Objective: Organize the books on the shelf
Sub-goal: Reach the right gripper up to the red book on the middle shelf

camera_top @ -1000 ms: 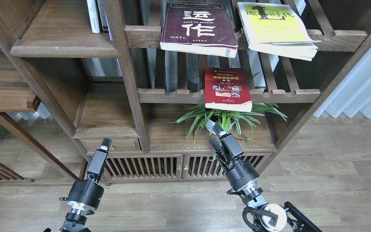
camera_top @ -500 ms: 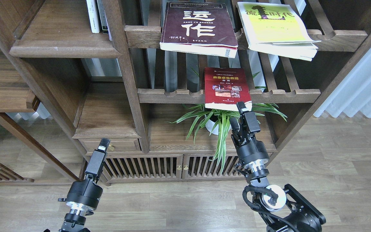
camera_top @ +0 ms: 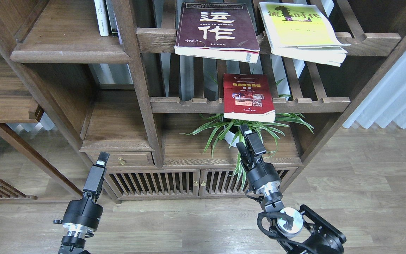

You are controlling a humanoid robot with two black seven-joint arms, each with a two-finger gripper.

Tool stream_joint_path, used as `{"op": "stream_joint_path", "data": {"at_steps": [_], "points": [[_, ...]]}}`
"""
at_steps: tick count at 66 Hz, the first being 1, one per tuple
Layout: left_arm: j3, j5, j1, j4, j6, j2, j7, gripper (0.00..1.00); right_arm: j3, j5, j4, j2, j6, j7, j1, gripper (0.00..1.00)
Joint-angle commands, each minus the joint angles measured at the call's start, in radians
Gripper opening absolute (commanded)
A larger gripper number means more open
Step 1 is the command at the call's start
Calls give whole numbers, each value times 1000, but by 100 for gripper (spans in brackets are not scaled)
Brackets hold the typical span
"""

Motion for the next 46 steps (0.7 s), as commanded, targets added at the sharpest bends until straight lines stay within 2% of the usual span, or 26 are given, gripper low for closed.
{"op": "stream_joint_path", "data": {"at_steps": [1, 23, 46], "points": [[-22, 0, 7, 0, 0, 1, 2, 100, -8, 69, -1, 0, -97, 1, 42, 99], [-39, 0, 24, -1, 0, 1, 3, 100, -13, 141, -18, 0, -165, -1, 101, 98], [-54, 0, 26, -8, 0, 1, 3, 100, 8, 181, -82, 0, -168, -2, 165, 98]]}}
